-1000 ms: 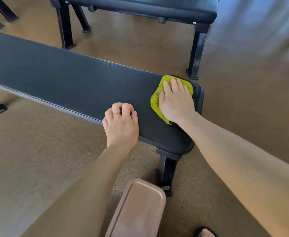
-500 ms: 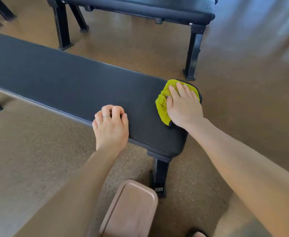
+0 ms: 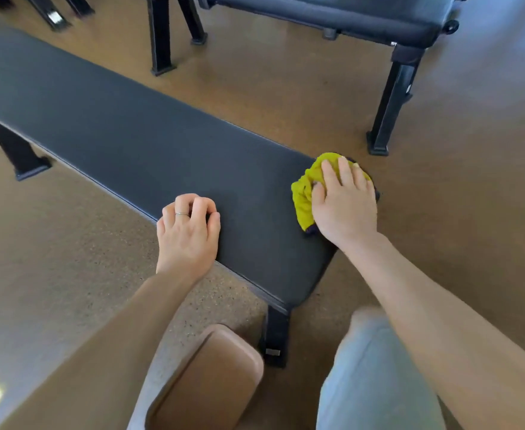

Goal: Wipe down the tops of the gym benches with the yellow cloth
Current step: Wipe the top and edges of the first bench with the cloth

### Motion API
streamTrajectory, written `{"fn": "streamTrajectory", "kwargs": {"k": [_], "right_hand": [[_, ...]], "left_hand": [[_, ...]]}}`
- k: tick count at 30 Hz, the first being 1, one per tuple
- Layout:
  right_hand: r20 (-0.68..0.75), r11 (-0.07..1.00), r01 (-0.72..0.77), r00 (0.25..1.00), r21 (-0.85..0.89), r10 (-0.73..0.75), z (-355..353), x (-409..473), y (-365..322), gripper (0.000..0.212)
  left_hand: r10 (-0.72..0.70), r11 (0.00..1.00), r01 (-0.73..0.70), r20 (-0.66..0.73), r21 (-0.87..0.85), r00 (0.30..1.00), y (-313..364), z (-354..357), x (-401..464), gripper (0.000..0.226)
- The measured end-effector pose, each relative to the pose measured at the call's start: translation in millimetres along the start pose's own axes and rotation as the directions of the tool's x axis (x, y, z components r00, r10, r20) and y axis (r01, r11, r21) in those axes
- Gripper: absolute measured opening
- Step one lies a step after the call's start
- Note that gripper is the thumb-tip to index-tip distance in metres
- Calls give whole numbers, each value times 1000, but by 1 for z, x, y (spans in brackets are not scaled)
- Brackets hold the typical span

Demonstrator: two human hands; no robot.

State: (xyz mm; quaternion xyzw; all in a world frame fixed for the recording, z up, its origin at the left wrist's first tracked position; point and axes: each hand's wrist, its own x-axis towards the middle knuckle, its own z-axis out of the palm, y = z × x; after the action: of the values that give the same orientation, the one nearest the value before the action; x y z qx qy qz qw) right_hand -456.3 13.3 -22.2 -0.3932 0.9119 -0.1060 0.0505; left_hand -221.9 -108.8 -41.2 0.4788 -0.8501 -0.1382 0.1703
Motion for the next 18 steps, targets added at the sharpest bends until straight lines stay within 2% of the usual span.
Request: {"fn": "streamTrajectory", "kwargs": {"k": [3, 5, 8, 12, 15, 18], "right_hand": [[-31, 994, -97, 995, 44, 98, 8, -20, -20, 57], [-71, 996, -70, 995, 55, 74, 11, -73, -42, 59], [-26, 997, 10, 1000, 74, -9, 15, -129, -58, 61], [-22, 993, 103, 995, 53, -102, 13, -84, -27, 59], [-16, 999, -33, 999, 34, 33, 7, -25, -16, 56], [-39, 992, -126, 991, 10, 126, 8, -26, -35, 58]], "left_hand": [[-35, 999, 34, 19, 19, 999, 4, -1, -1, 18], [-59, 998, 58, 37, 30, 998, 4, -2, -2, 17], [-53, 998, 53, 19, 34, 998, 5, -2, -3, 22], [-43, 998, 43, 18, 35, 999, 5, -1, 0, 15], [-45, 999, 45, 6, 12, 999, 5, 0, -1, 12], [-24, 1000, 24, -9, 3, 1000, 2, 3, -2, 13]]}}
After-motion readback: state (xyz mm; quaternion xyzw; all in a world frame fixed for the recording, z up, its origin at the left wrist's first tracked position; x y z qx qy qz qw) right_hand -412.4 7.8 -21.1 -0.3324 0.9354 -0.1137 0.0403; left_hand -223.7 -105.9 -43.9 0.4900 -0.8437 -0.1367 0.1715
